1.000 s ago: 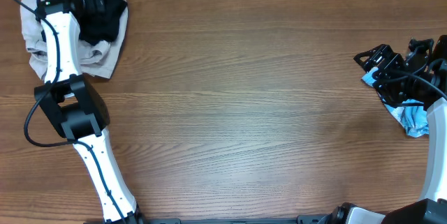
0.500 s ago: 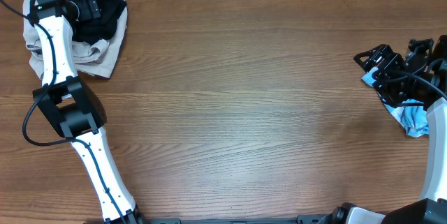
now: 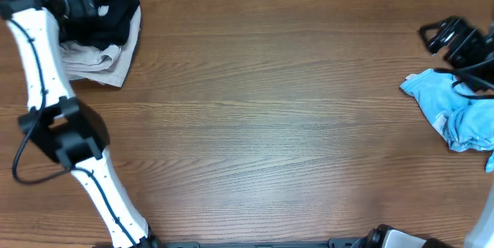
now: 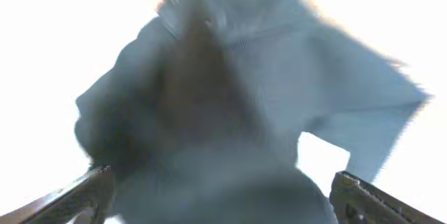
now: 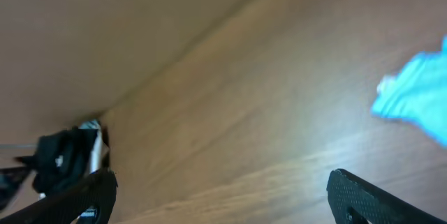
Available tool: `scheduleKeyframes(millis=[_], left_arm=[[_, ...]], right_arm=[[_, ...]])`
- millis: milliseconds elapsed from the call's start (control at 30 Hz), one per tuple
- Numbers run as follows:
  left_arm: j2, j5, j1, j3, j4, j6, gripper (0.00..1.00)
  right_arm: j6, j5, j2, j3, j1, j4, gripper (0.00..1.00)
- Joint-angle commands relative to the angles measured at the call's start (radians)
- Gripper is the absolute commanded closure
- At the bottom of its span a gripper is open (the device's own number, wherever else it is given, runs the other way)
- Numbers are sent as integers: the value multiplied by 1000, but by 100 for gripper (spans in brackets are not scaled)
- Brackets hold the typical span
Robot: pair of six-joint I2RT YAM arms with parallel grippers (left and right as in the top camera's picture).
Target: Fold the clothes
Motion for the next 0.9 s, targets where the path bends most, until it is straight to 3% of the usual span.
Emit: scheduleKeyframes(millis=[0,200,367,633,867], left_arm=[[-219,-6,6,8,-12,-12,0],[-391,-5,6,8,-59,-12,0],[-433,-5,6,8,-68,-12,0],[-426,-5,5,6,-92,-12,0],[-426,-5,5,6,-97,-12,0]], right_arm=[[-29,10,-61,153,6,-34,0],[-81,58,-119,352,6,-127,0],[-109,122,-197,459,6,-206,0],[-126,122,-332,478,6,-308,0],[-138,148,-340,475,5,-476,0]])
